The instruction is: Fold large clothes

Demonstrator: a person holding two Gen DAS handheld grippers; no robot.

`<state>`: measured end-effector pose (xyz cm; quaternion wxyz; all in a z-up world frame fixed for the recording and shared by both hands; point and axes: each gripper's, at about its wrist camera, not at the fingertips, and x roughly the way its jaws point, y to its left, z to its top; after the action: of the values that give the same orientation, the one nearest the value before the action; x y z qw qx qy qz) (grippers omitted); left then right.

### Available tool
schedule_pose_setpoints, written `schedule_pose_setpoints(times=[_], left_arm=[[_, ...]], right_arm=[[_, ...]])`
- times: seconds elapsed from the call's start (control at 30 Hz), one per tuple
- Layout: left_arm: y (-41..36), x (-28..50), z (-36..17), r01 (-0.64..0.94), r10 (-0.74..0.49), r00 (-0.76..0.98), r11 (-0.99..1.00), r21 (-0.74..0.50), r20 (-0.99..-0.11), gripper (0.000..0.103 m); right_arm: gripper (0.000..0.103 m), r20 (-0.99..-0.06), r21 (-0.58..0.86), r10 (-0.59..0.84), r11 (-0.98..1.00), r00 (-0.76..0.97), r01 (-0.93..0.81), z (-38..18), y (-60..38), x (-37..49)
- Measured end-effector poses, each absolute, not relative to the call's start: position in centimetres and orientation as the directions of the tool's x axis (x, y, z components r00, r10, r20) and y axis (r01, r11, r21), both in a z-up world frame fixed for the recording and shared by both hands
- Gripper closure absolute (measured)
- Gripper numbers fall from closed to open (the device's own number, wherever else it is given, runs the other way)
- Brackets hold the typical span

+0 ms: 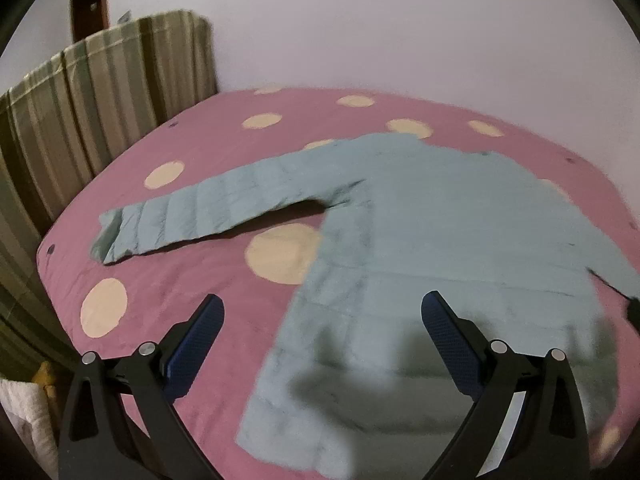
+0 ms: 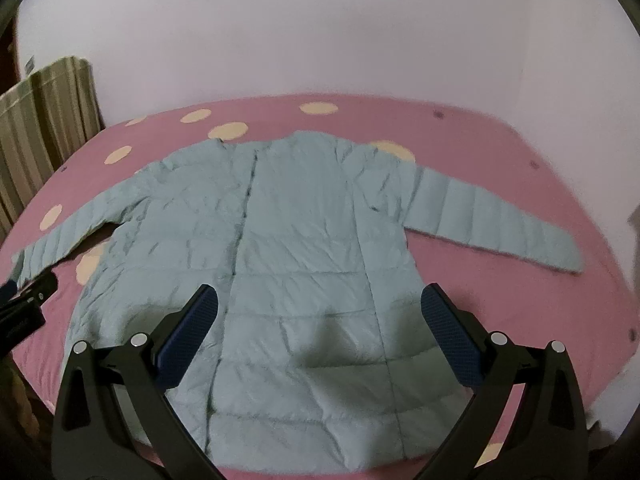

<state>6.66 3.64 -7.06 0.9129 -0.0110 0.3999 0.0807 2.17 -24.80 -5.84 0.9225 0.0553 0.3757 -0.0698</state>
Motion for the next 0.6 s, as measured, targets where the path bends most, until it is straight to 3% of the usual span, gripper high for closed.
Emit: schedule_pose_setpoints(times=[0.23, 0.3, 0.37, 0.6], left_arm=[[10.6, 11.4, -12.0, -0.346, 0.329, 0.558, 0.927, 0.147, -0.762, 0.005], [12.5, 12.2, -13.3, -0.390, 0.361, 0.519, 0.907, 0.161, -0.775, 0.005], [14.2, 12.7, -14.4, -0.425, 0.384, 0.491, 0.889, 0.170, -0.782, 0.005], [17.9, 14.0, -17.7, -0.492, 0.417, 0.412, 0.850, 0.187, -0.810, 0.004]], right_arm=[[0.002, -0.737, 0.065, -0.144, 0.957, 0.660, 0.281, -9.3, -29.6, 6.0], [0.009, -0.740, 0.070, -0.163, 0.946, 0.653, 0.316, -10.0, -31.4, 6.8], [0.029, -0.748, 0.073, -0.180, 0.935, 0.639, 0.348, -10.6, -33.1, 7.4], [0.031, -0.765, 0.110, -0.231, 0.872, 0.601, 0.476, -12.0, -40.4, 8.3]])
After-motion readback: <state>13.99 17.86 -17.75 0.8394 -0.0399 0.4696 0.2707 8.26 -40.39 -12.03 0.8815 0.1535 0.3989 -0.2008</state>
